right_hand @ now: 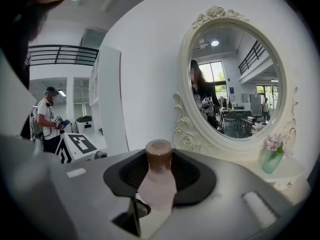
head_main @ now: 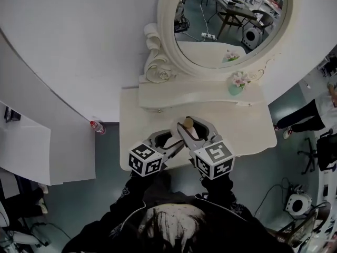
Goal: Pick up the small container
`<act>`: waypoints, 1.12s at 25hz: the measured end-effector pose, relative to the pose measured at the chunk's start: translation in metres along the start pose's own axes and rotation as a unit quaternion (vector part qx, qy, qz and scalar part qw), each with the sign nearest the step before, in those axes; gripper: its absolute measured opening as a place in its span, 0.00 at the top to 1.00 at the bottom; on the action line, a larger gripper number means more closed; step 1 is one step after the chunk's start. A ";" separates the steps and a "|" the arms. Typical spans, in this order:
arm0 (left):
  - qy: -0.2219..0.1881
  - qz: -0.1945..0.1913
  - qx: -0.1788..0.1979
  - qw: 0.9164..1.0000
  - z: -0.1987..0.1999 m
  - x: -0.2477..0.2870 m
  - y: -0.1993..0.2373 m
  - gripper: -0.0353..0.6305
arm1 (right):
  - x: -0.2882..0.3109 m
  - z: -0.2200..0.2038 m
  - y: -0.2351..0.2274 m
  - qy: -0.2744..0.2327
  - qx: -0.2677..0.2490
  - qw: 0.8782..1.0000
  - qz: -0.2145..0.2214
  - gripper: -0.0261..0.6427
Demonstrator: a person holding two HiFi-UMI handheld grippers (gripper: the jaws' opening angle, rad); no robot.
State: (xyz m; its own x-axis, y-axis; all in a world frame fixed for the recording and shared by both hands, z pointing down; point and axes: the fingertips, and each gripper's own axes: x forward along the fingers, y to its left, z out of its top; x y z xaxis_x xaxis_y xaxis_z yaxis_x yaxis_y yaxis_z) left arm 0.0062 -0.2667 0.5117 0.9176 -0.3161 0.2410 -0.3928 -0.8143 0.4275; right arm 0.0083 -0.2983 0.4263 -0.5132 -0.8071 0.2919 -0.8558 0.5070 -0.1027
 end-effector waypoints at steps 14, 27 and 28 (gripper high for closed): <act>0.000 0.005 0.012 1.000 -0.048 0.010 -0.117 0.63 | -0.124 -0.032 0.017 -0.012 -0.009 1.000 -0.001 0.74; -0.006 -0.013 0.011 1.000 -0.100 0.004 -0.224 0.63 | -0.234 -0.067 0.048 -0.009 -0.020 1.000 -0.017 0.74; -0.006 -0.012 0.011 1.000 -0.102 0.003 -0.228 0.63 | -0.238 -0.068 0.050 -0.009 -0.021 1.000 -0.017 0.74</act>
State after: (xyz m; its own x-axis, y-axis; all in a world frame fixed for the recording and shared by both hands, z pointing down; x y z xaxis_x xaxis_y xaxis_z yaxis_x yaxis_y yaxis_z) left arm 0.0921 -0.0327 0.5037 0.9277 -0.3014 0.2202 -0.3686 -0.8321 0.4144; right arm 0.0919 -0.0603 0.4167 -0.4857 -0.8288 0.2780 -0.8692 0.4916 -0.0530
